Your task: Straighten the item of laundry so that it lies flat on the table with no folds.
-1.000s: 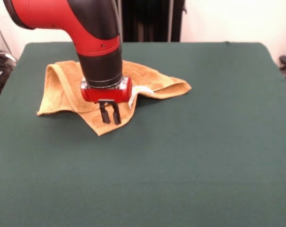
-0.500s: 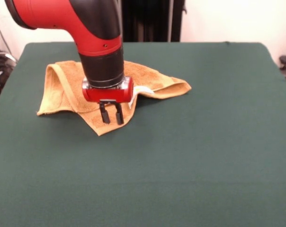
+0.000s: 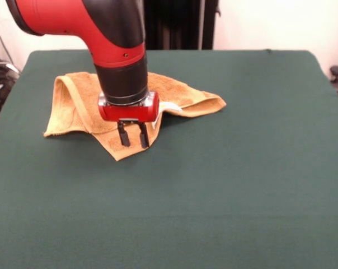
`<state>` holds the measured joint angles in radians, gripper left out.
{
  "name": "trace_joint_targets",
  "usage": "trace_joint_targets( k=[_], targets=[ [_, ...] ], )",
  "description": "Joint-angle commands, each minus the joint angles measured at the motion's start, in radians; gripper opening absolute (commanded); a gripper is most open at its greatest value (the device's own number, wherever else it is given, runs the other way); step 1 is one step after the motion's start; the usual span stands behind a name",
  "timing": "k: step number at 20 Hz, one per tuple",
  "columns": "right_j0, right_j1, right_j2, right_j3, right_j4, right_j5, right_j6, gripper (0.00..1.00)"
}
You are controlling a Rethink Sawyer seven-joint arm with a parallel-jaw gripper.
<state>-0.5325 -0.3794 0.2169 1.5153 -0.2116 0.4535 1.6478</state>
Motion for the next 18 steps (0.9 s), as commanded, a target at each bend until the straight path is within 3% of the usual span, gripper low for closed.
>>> trace_joint_targets(
  k=[1,18],
  targets=[
    [0.059,0.208,0.009,-0.073,0.032,0.105,0.099,1.0],
    [0.063,0.206,0.021,-0.11,0.029,0.112,0.087,1.0]
  ],
)
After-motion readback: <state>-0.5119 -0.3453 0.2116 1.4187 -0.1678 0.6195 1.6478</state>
